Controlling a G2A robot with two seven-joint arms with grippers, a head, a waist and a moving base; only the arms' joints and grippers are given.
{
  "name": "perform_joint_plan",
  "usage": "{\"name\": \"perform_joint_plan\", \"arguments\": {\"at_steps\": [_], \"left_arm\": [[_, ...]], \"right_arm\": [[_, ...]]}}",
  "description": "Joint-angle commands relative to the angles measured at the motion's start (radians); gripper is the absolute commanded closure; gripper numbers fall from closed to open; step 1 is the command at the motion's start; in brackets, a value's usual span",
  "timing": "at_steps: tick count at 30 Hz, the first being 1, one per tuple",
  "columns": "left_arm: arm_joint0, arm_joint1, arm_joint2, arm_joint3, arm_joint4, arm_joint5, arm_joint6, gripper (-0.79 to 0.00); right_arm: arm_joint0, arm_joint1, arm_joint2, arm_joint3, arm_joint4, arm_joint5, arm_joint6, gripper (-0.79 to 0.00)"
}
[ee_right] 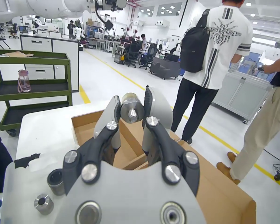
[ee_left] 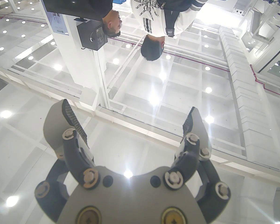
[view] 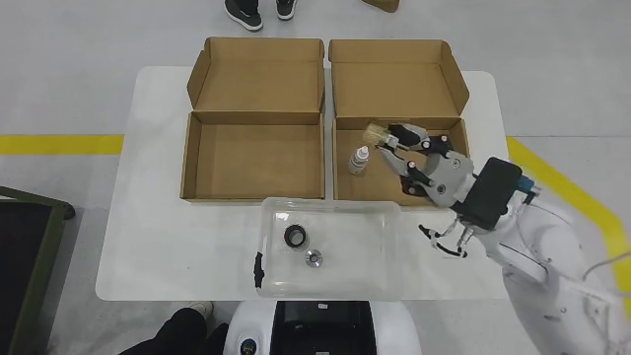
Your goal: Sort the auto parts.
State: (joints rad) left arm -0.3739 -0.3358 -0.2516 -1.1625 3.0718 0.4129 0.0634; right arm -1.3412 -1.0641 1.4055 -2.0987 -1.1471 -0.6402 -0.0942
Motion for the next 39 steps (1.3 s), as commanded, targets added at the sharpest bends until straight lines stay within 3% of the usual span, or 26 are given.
{"name": "perform_joint_plan", "arguments": {"at_steps": [1,14,19,39], "left_arm": [[0.0,0.0,0.0,0.0,0.0,0.0,0.0,-0.785],[0.0,0.0,0.0,0.0,0.0,0.0,0.0,-0.785],[0.0,0.0,0.0,0.0,0.0,0.0,0.0,-0.785],[0.0,0.0,0.0,0.0,0.0,0.0,0.0,-0.785]], "right_arm": [[-0.002,0.001,0.003,0.006,-0.015,-0.01,0.017,0.0],[-0.032,0.009,0.008,0.095,-0.064,-0.036,0.152,0.0],[-0.045,0.011,0.017,0.139,-0.014,-0.047,0.181,0.0],[0.014,0.02,-0.005,0.287,-0.07,-0.054,0.385,0.0]]}}
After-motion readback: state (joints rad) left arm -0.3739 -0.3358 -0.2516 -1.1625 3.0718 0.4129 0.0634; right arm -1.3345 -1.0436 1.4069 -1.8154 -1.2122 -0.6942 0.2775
